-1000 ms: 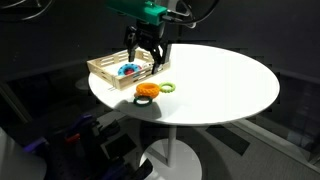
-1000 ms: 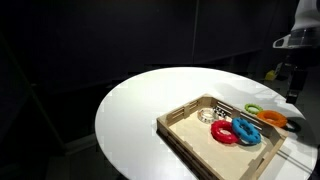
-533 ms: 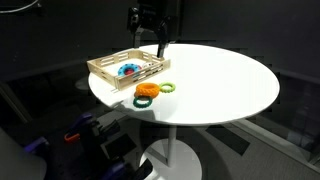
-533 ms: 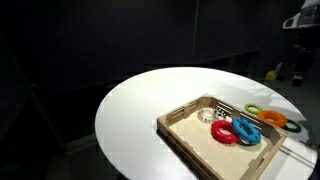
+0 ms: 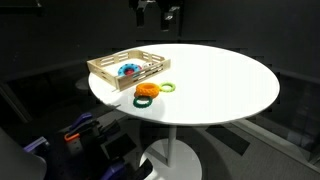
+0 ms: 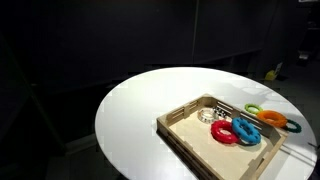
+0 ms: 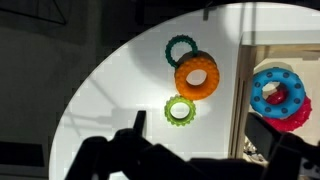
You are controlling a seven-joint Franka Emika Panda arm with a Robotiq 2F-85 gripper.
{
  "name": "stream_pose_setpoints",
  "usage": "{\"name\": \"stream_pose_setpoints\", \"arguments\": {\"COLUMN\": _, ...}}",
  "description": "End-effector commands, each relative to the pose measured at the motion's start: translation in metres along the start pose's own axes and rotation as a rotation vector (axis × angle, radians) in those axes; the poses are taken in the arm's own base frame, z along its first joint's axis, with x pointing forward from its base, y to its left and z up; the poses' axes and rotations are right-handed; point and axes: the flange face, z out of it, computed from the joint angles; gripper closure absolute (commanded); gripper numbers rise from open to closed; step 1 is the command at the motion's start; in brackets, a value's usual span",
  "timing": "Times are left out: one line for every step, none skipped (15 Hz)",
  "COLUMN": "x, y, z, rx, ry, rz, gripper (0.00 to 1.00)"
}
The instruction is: Put the transparent and stripped rings in the box, then remove the orange ring from the box and move the box behind
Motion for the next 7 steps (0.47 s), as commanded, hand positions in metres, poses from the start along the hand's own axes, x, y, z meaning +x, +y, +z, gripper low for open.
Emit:
{"name": "stream_pose_setpoints", "arguments": {"x": -0.009, "y": 0.0, "z": -0.025, "rx": -0.02, "ry": 0.018, "rz": 0.042, "gripper": 0.0}}
{"name": "stream_pose_setpoints", "arguments": {"x": -0.01, "y": 0.0, "z": -0.026, "rx": -0.008, "ry": 0.016, "rz": 0.039, "gripper": 0.0}}
{"name": "stream_pose_setpoints", "arguments": {"x": -0.006, "y": -0.002, "z": -0.016, "rx": -0.003, "ry": 0.021, "rz": 0.015, "gripper": 0.0}}
{"name": "stream_pose_setpoints", "arguments": {"x": -0.007, "y": -0.002, "z": -0.018, "rx": -0.003, "ry": 0.023, "rz": 0.015, "gripper": 0.0}}
{"name": "stream_pose_setpoints", "arguments": {"x": -0.008, "y": -0.002, "z": -0.019, "rx": -0.003, "ry": 0.023, "rz": 0.015, "gripper": 0.0}}
{"name": "stream_pose_setpoints", "arguments": {"x": -0.008, "y": -0.002, "z": -0.019, "rx": -0.003, "ry": 0.023, "rz": 0.015, "gripper": 0.0}}
{"name": "stream_pose_setpoints", "arguments": {"x": -0.008, "y": -0.002, "z": -0.019, "rx": -0.003, "ry": 0.023, "rz": 0.015, "gripper": 0.0}}
